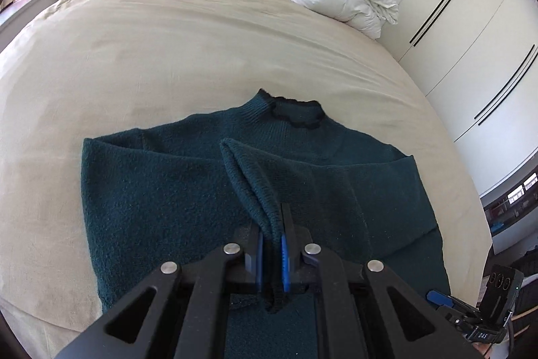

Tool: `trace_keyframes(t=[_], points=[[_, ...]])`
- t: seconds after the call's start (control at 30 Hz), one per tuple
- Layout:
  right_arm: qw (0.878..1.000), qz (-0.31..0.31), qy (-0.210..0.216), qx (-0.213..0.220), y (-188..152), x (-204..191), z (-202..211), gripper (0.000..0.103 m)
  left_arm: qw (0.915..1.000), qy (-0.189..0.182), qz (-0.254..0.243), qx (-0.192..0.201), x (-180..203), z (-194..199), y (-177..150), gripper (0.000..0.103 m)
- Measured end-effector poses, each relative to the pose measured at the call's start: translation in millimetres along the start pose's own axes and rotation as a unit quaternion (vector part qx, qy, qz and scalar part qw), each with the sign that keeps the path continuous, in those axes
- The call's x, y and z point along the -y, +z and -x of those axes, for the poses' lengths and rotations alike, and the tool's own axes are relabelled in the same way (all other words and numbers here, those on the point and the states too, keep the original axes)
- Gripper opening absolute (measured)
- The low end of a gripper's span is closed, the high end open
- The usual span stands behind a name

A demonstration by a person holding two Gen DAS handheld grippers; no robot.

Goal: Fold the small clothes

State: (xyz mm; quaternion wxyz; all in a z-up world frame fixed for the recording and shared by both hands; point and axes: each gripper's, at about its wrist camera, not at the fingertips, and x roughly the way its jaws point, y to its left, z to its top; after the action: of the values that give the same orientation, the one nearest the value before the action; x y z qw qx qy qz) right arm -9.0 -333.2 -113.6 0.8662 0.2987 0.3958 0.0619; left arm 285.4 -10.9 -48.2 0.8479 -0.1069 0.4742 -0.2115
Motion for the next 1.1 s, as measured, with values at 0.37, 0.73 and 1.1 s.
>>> trace_keyframes(t=[0.37,0.73,1.1], points=[[0.993,-0.095,0.06,0.028,71,27,-3,0.072,0.9995,-0.01,0.021,-0.024,-11,-33,-25,0.012],[0.968,-0.222,0.081,0.09,119,81,-34,0.071,0.9987,-0.033,0.032,-0.023,-19,-36,-22,0.012],[0.973,-0.159,0.146,0.085,131,65,22,0.073,0.9977,-0.047,0.046,-0.016,-27,-36,-21,0.014]])
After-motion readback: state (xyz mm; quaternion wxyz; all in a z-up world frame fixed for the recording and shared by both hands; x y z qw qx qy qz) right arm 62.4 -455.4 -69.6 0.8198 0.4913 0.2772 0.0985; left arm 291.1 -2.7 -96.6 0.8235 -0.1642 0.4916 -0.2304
